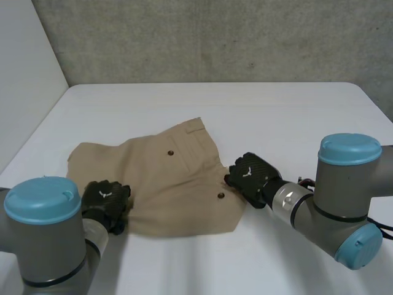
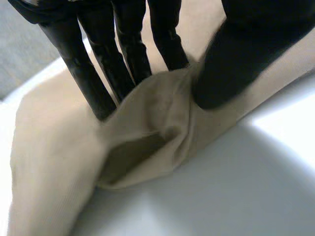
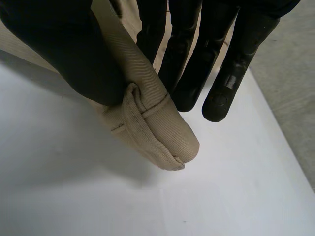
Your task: Fold the shorts.
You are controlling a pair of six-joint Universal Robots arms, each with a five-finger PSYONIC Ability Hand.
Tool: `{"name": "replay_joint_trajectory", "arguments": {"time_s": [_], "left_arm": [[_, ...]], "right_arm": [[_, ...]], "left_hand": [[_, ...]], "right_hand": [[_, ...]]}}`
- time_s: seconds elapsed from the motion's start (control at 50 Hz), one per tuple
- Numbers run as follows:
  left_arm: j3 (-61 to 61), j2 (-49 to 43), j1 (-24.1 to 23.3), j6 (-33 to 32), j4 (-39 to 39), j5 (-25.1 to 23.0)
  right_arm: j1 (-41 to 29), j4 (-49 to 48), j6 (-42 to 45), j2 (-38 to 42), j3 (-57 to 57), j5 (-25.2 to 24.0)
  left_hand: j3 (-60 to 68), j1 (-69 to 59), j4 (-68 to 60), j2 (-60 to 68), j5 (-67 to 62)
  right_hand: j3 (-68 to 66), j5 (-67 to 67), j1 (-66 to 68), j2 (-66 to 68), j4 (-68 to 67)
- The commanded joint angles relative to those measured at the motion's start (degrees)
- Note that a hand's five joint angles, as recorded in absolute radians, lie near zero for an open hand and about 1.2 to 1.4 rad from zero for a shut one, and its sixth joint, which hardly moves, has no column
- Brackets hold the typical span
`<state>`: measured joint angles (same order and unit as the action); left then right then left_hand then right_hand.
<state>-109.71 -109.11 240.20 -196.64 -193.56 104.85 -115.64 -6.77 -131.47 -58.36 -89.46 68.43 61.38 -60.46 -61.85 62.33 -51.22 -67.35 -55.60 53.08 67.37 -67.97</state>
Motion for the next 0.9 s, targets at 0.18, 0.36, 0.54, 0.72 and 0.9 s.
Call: {"name": "replay_joint_trajectory", "arguments": {"time_s": [0.18, 0.36, 0.54, 0.72, 0.9], "left_arm": [[5.55, 15.93, -2.01, -7.18, -0.41, -0.09], [19.77, 34.13, -3.33, -7.1, 10.65, -0.44], [27.08, 26.43, -3.42, -7.1, 11.9, -0.62], [32.0, 3.75, -1.14, -3.15, 11.72, -0.88], [54.11, -22.07, 1.94, -1.03, 11.72, 0.0]], "right_arm": [[0.5, 8.34, -10.38, -18.96, 1.13, 1.27], [2.43, 23.8, -16.08, -28.38, 19.03, 3.72], [2.61, 27.95, -18.91, -27.24, 30.49, 3.99], [-1.16, 27.69, -18.47, -8.54, 40.23, 8.73], [-3.45, 20.77, -18.47, 17.98, 67.01, 21.99]], "left_hand": [[18.62, -19.54, -18.15, 17.67, -18.78], [18.62, -19.54, -18.15, 17.67, -18.78], [18.62, -19.54, -18.15, 17.67, -18.78], [18.62, -19.54, -18.15, 17.67, -18.78], [-25.3, 24.38, 25.76, -26.24, 25.14]], "right_hand": [[-12.65, -14.4, 26.92, 12.63, -12.03], [-12.65, -14.4, 26.92, 12.63, -12.03], [-12.65, -14.4, 26.92, 12.63, -12.03], [-12.65, -14.4, 26.92, 12.63, -12.03], [33.42, 31.67, -19.15, -33.44, 34.04]]}}
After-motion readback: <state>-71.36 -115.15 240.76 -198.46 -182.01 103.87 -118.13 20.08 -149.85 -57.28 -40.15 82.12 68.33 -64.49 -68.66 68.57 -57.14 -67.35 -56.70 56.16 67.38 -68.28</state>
